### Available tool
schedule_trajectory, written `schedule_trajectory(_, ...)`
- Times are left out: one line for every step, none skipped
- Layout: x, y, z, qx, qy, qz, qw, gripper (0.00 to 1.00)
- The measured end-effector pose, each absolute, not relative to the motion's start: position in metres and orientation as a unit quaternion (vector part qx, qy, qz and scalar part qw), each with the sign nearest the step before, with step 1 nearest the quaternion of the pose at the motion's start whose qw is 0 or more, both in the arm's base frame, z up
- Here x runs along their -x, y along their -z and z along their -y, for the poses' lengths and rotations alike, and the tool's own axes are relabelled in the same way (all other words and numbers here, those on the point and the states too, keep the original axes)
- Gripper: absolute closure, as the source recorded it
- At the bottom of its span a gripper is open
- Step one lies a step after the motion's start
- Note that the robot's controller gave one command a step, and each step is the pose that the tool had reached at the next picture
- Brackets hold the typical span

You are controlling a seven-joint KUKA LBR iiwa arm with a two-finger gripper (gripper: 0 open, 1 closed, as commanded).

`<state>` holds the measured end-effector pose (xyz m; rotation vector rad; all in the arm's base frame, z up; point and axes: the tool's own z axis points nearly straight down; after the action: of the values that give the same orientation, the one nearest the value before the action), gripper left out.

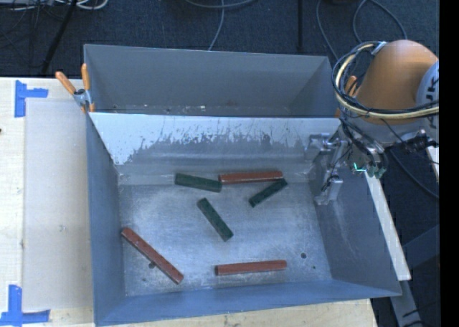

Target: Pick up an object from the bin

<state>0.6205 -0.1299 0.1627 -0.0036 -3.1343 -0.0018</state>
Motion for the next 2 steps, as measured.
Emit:
schedule_trajectory(-0.604, -0.093, 0.085, -0.02, 0.002, 1.0, 0.004, 0.0)
schedule_trajectory(-0.621, -0.073, 0.023, -0.084, 0.001, 0.996, -0.001, 0.0)
